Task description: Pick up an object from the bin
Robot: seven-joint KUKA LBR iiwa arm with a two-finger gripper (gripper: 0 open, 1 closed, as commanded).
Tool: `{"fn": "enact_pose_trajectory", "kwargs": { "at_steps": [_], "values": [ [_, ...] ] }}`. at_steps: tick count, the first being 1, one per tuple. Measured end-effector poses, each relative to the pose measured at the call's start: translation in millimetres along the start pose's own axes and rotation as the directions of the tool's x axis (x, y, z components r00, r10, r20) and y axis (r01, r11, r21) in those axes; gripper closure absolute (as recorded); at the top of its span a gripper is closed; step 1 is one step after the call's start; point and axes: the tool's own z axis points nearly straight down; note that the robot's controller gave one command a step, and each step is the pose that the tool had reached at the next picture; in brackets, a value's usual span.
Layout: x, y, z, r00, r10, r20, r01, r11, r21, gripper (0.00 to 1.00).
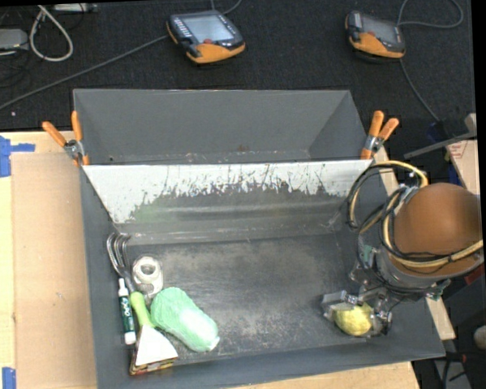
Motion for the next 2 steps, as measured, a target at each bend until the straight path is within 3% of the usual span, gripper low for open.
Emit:
{"fn": "enact_pose_trajectory", "kwargs": {
  "at_steps": [2],
  "values": [
    [0.2, -0.2, -0.1, 1.0, 0.004, 0.001, -0.004, 1.0, 0.0, 1.0]
  ]
}}
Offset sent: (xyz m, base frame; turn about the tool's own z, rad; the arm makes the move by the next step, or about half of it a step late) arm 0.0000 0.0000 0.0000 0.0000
